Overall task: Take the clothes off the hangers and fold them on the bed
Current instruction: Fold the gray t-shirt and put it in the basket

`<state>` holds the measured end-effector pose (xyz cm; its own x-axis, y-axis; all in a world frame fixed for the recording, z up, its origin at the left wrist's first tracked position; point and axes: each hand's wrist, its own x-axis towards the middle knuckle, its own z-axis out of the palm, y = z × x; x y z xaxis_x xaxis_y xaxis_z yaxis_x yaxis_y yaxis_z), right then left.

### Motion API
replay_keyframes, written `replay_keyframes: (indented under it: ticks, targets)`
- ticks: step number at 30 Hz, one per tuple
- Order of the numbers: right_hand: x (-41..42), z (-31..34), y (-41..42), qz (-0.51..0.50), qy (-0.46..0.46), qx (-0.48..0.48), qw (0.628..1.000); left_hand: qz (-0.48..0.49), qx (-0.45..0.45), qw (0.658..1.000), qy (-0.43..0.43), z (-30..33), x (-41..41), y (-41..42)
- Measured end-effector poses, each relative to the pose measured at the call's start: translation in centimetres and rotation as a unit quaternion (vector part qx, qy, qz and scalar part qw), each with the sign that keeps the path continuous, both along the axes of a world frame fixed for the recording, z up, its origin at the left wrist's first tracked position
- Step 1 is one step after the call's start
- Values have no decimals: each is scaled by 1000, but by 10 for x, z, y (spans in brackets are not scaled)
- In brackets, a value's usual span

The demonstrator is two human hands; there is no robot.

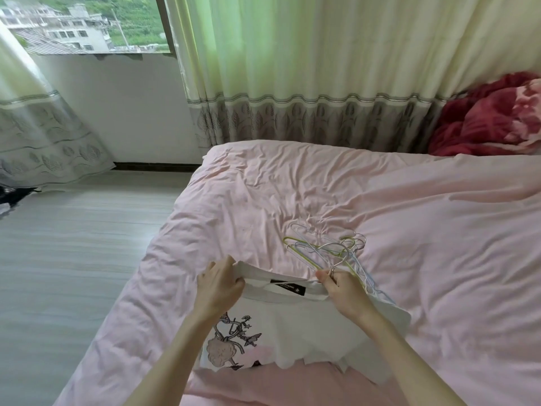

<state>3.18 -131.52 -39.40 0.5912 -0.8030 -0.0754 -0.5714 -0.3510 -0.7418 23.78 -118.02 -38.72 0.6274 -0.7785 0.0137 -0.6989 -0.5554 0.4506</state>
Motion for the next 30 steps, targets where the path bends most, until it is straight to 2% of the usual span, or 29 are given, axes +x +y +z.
replay_keyframes:
  ticks: [3, 7, 9, 13, 19, 21, 24, 25, 27, 28, 29, 30]
  targets:
    - [1, 3, -2, 7, -13, -16, 1000, 30, -46, 996, 64, 1, 15, 0]
    - [1, 3, -6, 19, -35, -3, 999, 75, -57, 989, 117, -2, 26, 3]
    - [2, 3, -7, 39, -42, -3, 998, 131, -74, 971, 183, -2, 26, 5]
    - [1, 0, -8, 43, -37, 16, 998, 226, -99, 900, 359, -9, 35, 9]
    - [-3, 5, -8, 28, -59, 66, 996, 203, -55, 878, 430, -2, 41, 18]
    - [-3, 3, -12, 9, -70, 89, 994, 208, -59, 847, 485, 2, 41, 19]
    - [-5, 4, -17, -35, -107, 135, 984, 190, -81, 765, 609, 6, 39, 17]
    - [-6, 4, -18, -56, -141, 162, 975, 180, -93, 735, 647, 8, 36, 16]
    - [-4, 8, -21, -116, -235, 260, 929, 161, -114, 683, 703, 9, 30, 12]
    - [-3, 9, -22, -134, -268, 287, 910, 151, -120, 673, 714, 9, 27, 9]
    - [-1, 11, -23, -139, -279, 287, 906, 136, -120, 681, 709, 7, 25, 5]
    - [1, 12, -24, -138, -276, 271, 912, 120, -109, 708, 687, 4, 24, 1]
